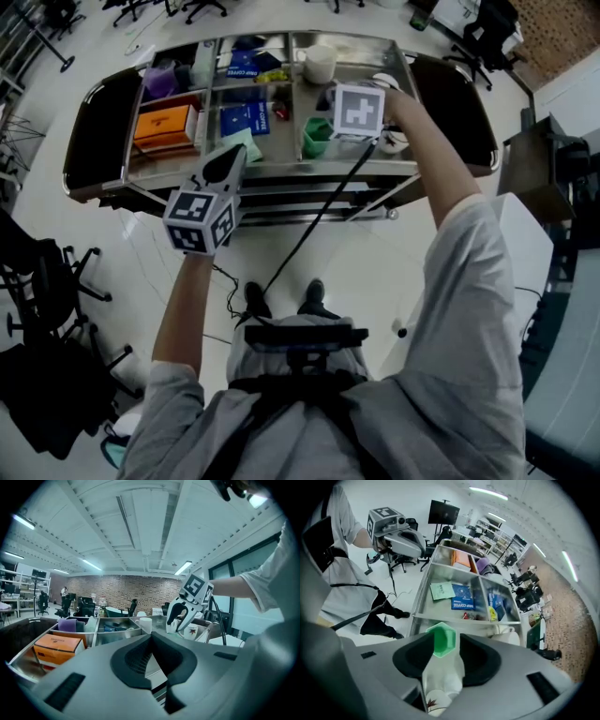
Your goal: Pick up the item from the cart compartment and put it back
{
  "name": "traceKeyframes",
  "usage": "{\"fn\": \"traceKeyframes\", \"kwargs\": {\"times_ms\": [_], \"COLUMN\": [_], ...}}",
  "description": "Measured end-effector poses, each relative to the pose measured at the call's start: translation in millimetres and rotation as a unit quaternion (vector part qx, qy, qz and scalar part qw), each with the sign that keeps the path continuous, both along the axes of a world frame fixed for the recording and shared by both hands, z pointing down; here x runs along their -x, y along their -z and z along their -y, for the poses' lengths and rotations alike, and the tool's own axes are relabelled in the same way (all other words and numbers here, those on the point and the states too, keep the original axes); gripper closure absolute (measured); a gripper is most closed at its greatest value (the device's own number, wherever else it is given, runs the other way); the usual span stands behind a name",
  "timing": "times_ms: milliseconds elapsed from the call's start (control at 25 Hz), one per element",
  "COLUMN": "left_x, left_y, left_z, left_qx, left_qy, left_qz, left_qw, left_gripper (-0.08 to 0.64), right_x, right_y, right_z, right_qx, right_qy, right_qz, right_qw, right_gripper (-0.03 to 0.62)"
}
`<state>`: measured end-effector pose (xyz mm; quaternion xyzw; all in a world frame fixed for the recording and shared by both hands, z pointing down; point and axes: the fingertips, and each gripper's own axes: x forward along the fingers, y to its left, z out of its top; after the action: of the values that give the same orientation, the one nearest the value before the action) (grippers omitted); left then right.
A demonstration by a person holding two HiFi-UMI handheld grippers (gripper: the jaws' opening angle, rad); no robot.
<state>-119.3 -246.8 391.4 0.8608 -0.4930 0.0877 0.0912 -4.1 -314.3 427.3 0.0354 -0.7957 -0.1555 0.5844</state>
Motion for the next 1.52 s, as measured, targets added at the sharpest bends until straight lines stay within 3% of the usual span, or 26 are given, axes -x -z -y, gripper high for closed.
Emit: {"fn": "traceKeyframes", "kwargs": {"times_ms": [240,440,640,880,960,1160,1360,1440,1520], "left_x": [3.9,8.8,17.3,26.1,27.9,35.5,43.5,46.0,49.4], "left_y": [5.0,0.7,-8.4,-14.1,-15.8,-24.0,-28.5,-33.4,-38.9], "left_z": [-14.3,-27.8,-40.7,-55.2,-59.4,-67.6,-77.3,-80.8,-84.2], "left_qx": [-0.005,-0.002,0.005,0.008,0.009,0.014,0.017,0.020,0.023], "left_qy": [0.001,0.003,0.007,0.011,0.012,0.019,0.030,0.033,0.038], "left_qz": [0.002,0.002,0.002,0.005,0.006,0.006,0.002,-0.002,-0.004], "left_qw": [1.0000,1.0000,1.0000,0.9999,0.9999,0.9997,0.9994,0.9993,0.9990], "left_gripper": [0.560,0.560,0.560,0.560,0.560,0.560,0.560,0.560,0.560], "right_x": [-13.6,-15.6,-27.6,-63.7,-79.2,-120.5,-149.2,-153.8,-154.7], "right_y": [38.8,66.3,92.2,100.6,97.0,72.3,34.4,21.4,8.8], "right_z": [-5.6,-38.9,-70.0,-104.4,-112.7,-130.7,-152.5,-162.4,-171.8], "right_qx": [-0.065,-0.068,-0.063,-0.066,-0.069,-0.070,-0.076,-0.076,-0.079], "right_qy": [-0.065,-0.088,-0.141,-0.227,-0.270,-0.379,-0.467,-0.493,-0.507], "right_qz": [0.069,0.157,0.273,0.392,0.431,0.514,0.534,0.538,0.533], "right_qw": [0.993,0.981,0.950,0.889,0.858,0.766,0.700,0.679,0.673], "right_gripper": [0.580,0.580,0.580,0.580,0.580,0.581,0.581,0.581,0.581]}}
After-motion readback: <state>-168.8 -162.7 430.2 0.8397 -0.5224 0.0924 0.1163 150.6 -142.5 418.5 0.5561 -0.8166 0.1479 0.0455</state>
